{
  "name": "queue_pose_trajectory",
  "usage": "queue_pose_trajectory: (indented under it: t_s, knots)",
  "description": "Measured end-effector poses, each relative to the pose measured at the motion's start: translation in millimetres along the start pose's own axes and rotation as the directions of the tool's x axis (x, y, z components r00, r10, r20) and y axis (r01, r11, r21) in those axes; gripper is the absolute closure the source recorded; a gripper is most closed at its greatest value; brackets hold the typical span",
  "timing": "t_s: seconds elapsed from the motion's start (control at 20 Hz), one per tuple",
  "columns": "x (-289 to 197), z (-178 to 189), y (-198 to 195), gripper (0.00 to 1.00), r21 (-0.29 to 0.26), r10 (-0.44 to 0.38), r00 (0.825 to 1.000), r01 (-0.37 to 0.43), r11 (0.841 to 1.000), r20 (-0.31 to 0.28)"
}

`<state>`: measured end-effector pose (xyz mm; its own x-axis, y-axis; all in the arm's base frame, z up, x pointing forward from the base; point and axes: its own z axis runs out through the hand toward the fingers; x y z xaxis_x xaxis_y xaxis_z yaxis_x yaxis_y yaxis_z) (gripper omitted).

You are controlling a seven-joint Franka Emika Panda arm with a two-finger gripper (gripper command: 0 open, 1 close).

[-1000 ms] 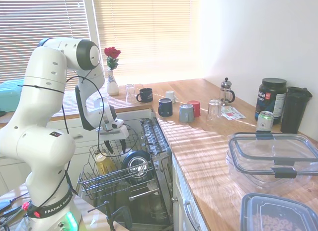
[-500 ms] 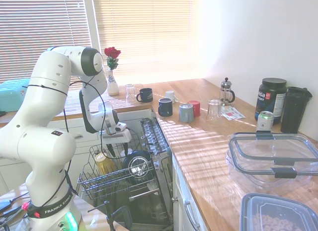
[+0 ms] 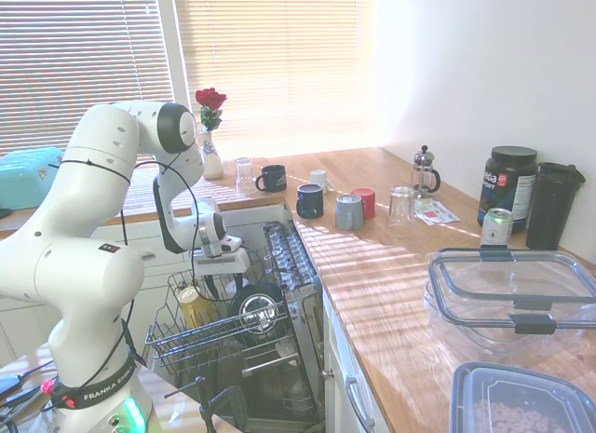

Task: Unload the mug from the dish rack

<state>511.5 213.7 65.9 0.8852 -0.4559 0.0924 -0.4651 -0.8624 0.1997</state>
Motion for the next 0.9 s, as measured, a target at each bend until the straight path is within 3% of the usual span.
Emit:
queue_pose_trajectory:
  t_s: [0.6, 0.65, 0.9]
  knots:
    - [13, 42, -12, 0.0, 0.022, -0.007, 1.0, 0.007, 1.0, 0.006]
    - [17, 44, -13, 1.0, 0.025, -0.007, 1.0, 0.007, 1.0, 0.005]
    - [22, 51, -16, 1.0, 0.017, 0.008, 1.0, -0.008, 1.0, 0.014]
